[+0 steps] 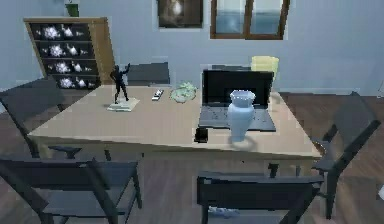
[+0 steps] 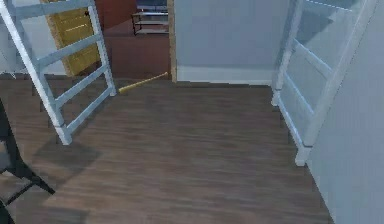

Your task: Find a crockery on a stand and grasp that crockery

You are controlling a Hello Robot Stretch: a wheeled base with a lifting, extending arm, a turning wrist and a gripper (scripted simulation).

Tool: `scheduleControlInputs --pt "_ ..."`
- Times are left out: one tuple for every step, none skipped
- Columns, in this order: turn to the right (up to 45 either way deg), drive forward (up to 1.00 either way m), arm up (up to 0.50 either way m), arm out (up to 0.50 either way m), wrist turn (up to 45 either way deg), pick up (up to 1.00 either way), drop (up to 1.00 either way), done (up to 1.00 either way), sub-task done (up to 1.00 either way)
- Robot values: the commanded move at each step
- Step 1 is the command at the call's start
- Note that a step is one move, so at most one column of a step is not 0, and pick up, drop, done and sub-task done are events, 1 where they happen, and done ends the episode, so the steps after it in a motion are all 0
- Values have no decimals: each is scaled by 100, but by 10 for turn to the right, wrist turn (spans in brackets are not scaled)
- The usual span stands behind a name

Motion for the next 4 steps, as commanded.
scheduleControlInputs --pt "0 25 0 0 0 0 0 0 0" --pt "-450 0 0 0 0 0 0 0 0" --pt "-300 0 0 0 0 0 0 0 0" --pt "0 95 0 0 0 0 0 0 0"
